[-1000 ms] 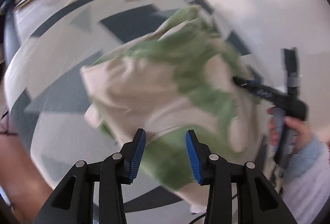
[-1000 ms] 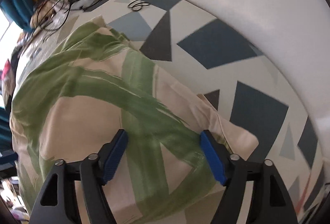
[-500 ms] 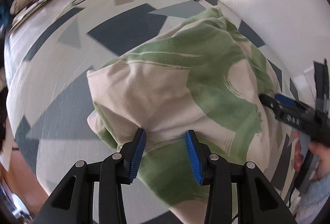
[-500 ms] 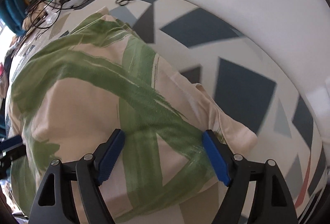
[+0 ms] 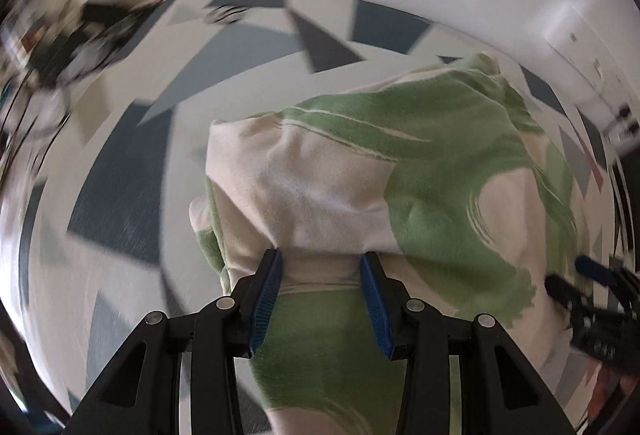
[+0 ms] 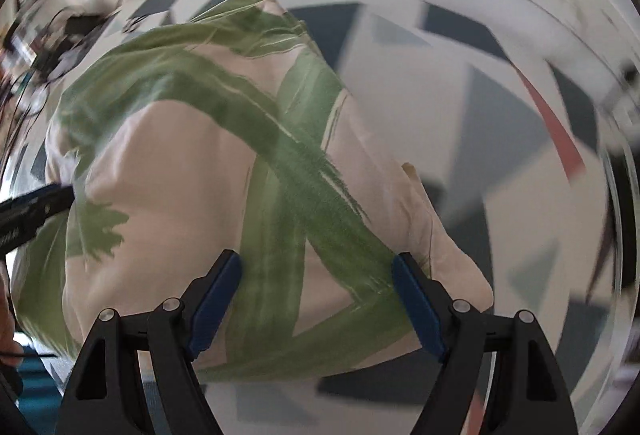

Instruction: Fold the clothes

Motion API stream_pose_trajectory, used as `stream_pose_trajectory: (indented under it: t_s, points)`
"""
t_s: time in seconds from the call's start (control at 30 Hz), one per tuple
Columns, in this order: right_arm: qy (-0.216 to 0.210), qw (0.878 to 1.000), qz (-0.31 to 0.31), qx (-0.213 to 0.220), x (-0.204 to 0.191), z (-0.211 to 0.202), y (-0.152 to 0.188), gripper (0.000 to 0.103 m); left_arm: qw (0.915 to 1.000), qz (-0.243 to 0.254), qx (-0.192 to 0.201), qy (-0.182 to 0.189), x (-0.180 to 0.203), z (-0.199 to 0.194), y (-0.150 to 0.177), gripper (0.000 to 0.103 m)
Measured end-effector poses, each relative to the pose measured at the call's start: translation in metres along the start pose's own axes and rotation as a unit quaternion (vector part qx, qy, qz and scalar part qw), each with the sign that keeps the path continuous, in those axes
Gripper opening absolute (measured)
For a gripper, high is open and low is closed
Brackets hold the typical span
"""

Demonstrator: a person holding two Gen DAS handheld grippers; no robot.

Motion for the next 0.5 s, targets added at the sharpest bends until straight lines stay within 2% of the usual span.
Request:
stream_pose_trajectory:
  t_s: [0.2, 0.3, 0.4, 0.5]
  points:
    - [0.031, 0.994, 0.1, 0.023, 0.009, -0.015, 0.034, 0.08, 0.9974, 0.071, 0.012, 0.008, 0.037, 0.006, -0.027, 0.04]
    - [0.035, 0.991, 0.125, 0.03, 0.009, -0.018, 0.041, 0.081, 0.9959, 0.089, 0.007, 0.017, 0.041, 0.004, -0.032, 0.04]
    - [0.025, 0.99, 0.136, 0.029, 0.013, -0.02, 0.038, 0.082, 0.9954, 0.089, -0.001, 0.036, 0.03, -0.005, -0.029, 0.041]
    - [0.001, 0.99, 0.138, 0.021, 0.018, -0.023, 0.034, 0.082, 0.9959, 0.059, 0.014, 0.067, 0.008, -0.028, -0.024, 0.041]
Point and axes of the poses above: each gripper's, at about its wrist camera, not at the fingertips, and z roughly the way its jaws point, x to its right, y to its underside, the point moved 5 cm from there along z, roughly the way its jaws point, and after that the axes turned 10 degrees about -y, right-handed, at the moved point
